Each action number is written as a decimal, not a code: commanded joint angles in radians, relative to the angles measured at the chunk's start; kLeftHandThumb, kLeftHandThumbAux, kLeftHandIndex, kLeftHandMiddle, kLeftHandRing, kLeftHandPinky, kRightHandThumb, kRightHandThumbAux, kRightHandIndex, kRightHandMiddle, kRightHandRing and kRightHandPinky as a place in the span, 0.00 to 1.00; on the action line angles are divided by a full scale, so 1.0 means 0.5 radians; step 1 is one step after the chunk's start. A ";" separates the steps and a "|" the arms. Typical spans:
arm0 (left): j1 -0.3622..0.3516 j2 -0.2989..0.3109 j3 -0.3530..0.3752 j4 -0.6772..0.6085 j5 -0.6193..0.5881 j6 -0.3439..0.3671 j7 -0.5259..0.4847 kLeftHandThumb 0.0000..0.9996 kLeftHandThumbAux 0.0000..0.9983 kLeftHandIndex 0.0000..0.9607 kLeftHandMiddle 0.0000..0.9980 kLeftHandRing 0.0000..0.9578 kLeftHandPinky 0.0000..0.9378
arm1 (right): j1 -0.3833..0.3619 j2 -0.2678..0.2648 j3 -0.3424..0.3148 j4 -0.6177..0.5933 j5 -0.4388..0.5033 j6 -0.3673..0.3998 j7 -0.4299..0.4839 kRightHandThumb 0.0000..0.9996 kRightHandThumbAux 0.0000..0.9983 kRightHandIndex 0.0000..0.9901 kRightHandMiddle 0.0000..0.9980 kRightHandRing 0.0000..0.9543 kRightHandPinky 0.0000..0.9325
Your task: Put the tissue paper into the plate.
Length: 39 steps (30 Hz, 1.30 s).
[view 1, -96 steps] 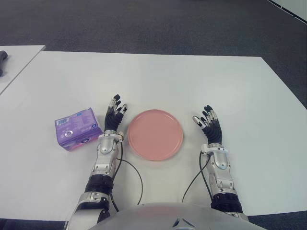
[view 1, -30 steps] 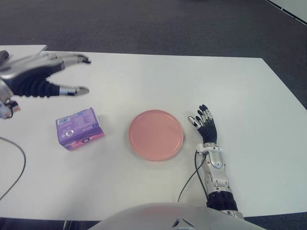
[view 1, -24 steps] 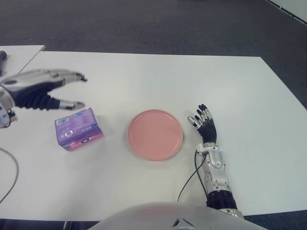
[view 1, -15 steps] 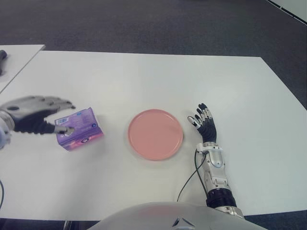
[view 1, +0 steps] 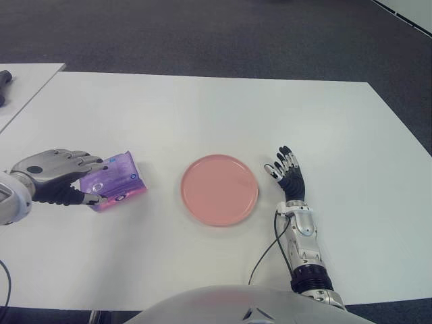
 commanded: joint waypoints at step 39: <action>-0.153 -0.418 -0.371 0.040 0.739 0.139 0.823 0.11 0.21 0.00 0.00 0.00 0.00 | -0.028 -0.026 -0.056 0.152 0.045 0.024 0.032 0.13 0.74 0.00 0.01 0.01 0.05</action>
